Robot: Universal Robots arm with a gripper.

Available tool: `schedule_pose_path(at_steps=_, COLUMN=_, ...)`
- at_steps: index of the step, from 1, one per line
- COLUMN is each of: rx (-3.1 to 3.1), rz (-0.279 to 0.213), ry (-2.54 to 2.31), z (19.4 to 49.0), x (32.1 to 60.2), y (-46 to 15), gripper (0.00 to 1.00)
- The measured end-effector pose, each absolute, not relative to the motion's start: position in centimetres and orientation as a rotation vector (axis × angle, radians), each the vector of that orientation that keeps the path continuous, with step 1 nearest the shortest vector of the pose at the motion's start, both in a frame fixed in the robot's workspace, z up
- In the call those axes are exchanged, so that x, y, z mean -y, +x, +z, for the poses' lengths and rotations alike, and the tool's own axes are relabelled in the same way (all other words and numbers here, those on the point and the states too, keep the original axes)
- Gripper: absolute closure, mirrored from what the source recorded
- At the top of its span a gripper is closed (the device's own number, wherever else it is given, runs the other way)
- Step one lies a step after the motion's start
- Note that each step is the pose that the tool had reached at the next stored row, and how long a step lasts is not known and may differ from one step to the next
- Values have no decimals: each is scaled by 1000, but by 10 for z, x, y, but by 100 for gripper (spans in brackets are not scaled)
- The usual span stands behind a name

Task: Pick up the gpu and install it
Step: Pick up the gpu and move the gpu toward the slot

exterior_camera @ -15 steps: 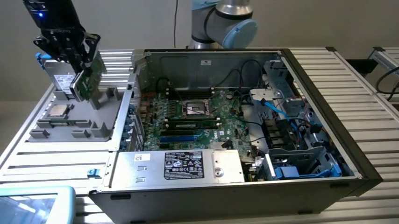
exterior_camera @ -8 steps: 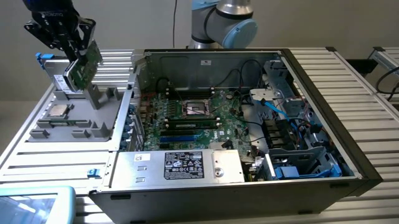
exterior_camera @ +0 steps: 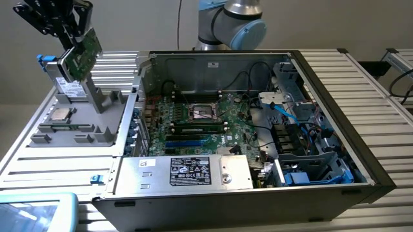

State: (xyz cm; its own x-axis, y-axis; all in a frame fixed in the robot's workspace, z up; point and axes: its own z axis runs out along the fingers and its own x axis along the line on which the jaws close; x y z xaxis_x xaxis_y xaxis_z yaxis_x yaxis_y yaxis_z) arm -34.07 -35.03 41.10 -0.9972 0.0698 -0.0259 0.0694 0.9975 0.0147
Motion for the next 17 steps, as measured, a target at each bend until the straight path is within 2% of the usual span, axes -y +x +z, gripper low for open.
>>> schedule_pose_path(at_steps=8, rx=-3106, rz=22, ry=108, z=439, x=350, y=-342, gripper=72)
schedule_pose_path(at_steps=17, rx=-3107, rz=23, ry=33, z=440, x=350, y=-342, gripper=72)
